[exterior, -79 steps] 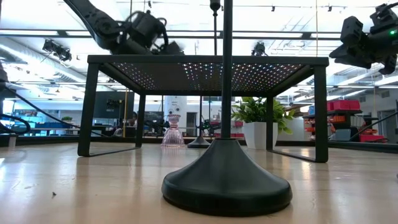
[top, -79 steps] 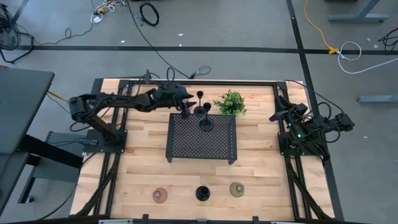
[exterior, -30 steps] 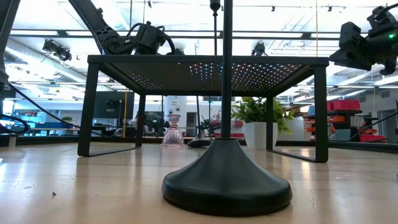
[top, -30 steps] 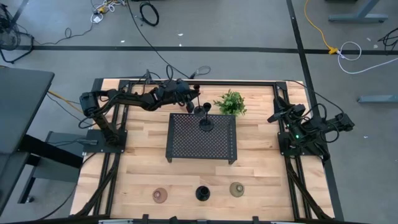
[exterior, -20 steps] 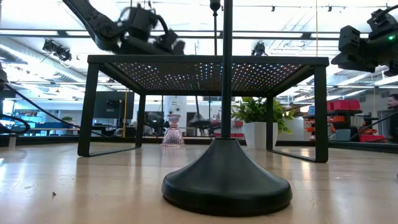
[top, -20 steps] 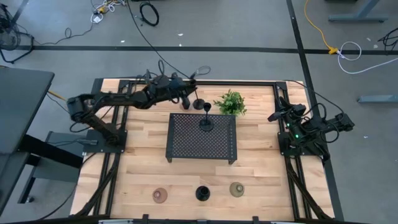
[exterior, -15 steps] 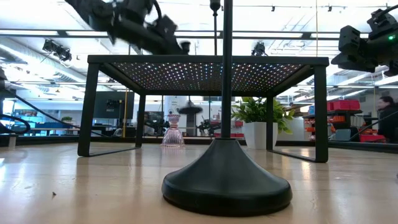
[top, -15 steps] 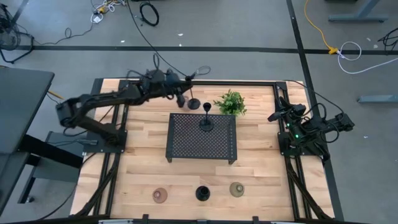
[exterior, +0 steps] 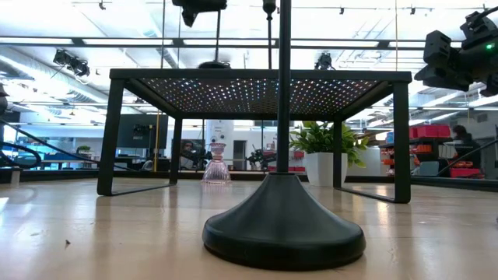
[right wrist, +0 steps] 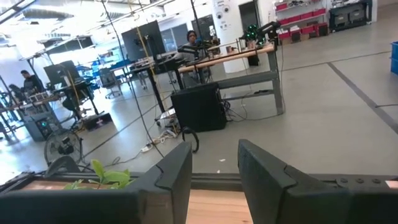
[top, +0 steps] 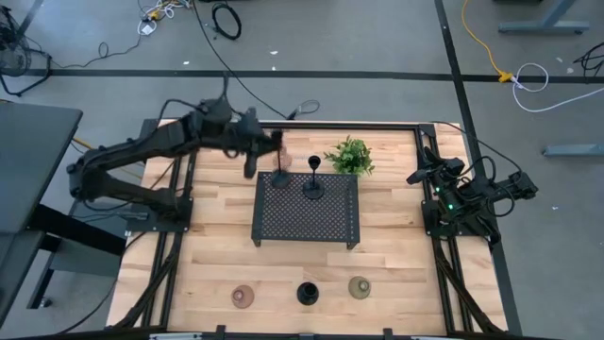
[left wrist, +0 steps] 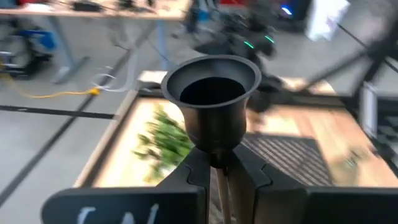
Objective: Pick & Place candle stick holders
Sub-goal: Put the top black candle holder on the shelf
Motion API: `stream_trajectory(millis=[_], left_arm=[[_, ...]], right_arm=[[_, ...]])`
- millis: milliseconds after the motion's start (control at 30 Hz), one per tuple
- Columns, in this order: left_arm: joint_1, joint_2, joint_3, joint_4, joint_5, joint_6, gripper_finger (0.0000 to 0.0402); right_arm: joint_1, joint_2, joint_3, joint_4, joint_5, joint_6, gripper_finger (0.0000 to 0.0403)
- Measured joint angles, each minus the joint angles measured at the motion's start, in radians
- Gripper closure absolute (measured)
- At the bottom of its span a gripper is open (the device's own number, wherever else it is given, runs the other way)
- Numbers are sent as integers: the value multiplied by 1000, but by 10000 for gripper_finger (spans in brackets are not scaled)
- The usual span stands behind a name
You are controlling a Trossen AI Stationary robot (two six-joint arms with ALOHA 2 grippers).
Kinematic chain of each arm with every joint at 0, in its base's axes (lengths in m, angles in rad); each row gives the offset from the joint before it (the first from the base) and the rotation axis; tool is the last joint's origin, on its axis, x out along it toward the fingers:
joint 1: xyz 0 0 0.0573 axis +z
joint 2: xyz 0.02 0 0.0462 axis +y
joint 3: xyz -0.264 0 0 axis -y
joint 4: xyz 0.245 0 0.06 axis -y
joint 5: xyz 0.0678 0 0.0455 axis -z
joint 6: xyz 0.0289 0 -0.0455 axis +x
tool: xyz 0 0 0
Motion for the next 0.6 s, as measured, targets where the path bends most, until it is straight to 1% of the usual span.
stream_trajectory(millis=[100, 167, 300, 433, 600], left_arm=[[-73, 0, 0, -67, -12, 27, 371], [-125, 0, -4, -93, -78, 52, 371], [-203, 0, -24, -77, -205, 94, 371], [-230, 0, -26, -69, -235, 116, 371], [-229, 0, -26, -66, -254, 138, 371]], right_arm=[[0, 0, 0, -2, 0, 3, 273], [0, 0, 0, -2, 0, 5, 273], [0, 0, 0, -2, 0, 6, 273], [0, 0, 0, -2, -2, 10, 273], [0, 0, 0, -2, -2, 26, 273]])
